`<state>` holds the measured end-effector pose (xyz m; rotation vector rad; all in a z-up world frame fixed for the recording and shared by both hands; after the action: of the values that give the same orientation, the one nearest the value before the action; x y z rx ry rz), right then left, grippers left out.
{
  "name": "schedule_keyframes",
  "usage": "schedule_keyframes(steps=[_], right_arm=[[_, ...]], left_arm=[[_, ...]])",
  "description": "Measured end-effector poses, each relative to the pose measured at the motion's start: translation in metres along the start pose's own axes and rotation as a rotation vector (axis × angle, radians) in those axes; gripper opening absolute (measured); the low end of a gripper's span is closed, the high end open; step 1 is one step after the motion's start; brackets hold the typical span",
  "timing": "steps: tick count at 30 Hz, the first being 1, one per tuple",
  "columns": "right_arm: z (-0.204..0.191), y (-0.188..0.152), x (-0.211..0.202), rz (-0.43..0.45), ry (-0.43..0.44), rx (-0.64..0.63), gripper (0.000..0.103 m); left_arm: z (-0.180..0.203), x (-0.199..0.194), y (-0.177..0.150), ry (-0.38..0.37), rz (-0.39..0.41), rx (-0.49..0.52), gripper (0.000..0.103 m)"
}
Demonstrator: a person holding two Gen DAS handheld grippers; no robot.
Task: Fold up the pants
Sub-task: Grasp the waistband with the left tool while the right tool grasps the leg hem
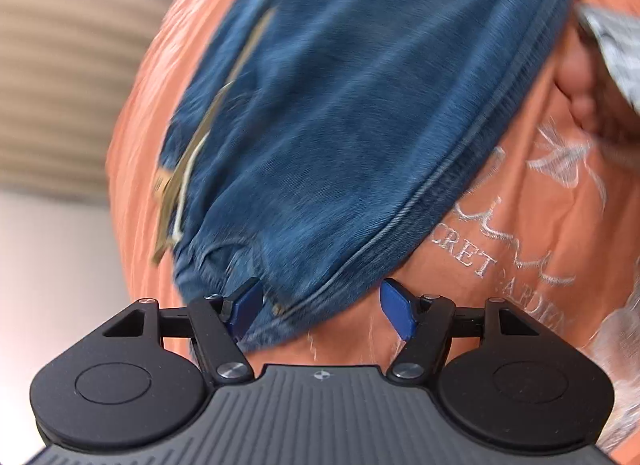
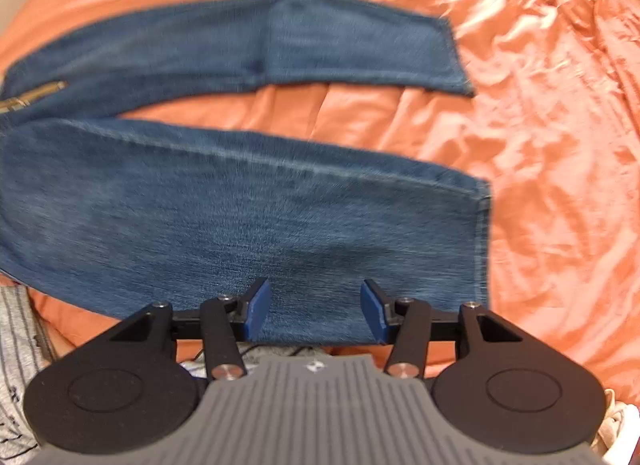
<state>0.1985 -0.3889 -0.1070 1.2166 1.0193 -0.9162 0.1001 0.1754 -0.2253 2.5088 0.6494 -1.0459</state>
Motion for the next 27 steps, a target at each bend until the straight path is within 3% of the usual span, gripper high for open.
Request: schedule_keyframes(steps=[2,6,10,13,16,18,20,23,27], right_arm=[[0.008,-0.010,-0.033,0.035,-0.018,0.014,0.048],[0.020,-0.023,-0.084,0.048,-0.100,-0.029,0.048],[0.017,-0.030,-0.107,0.023,-0.179,-0.124,0.048],[0.014,-0.034,-0.108,0.023,-0.186,-0.189,0.048],[0.006,-0.040,-0.098,0.059,-0.180,-0.270,0.048],[-0.001,-0.044,-0.086,0.105,-0.173,-0.334,0.048],[-0.005,-0.049,-0.074,0.133,-0.155,-0.391,0.048],[-0.007,-0.055,-0.054,0.151,-0.177,-0.463,0.050],[0.003,-0.062,-0.025,0.127,-0.249,-0.592,0.053]], left_arm=[[0.008,0.005,-0.004,0.006,0.036,0.067,0.079],[0.008,0.015,-0.012,0.032,0.110,0.100,0.080],[0.007,0.022,-0.014,0.036,0.142,0.160,0.081],[0.005,0.023,-0.015,0.008,0.144,0.212,0.075],[0.005,0.020,-0.017,-0.020,0.127,0.235,0.067],[0.005,0.021,-0.016,-0.033,0.100,0.223,0.039],[0.001,0.018,-0.011,-0.040,0.095,0.184,0.026],[-0.013,0.010,-0.003,-0.038,0.103,0.049,0.022],[-0.063,-0.006,0.011,-0.113,0.123,-0.333,0.018]])
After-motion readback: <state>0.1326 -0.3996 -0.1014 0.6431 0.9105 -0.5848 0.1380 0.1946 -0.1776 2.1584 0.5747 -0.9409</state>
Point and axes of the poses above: each gripper's, at about its wrist camera, not at the fingertips, and x roughly the way its jaws point, z to its right, y to its top, the point moved 2 cm from there along x, roughly the way its jaws point, and after that the axes turned 5 degrees about -x, right-handed, at the moved point
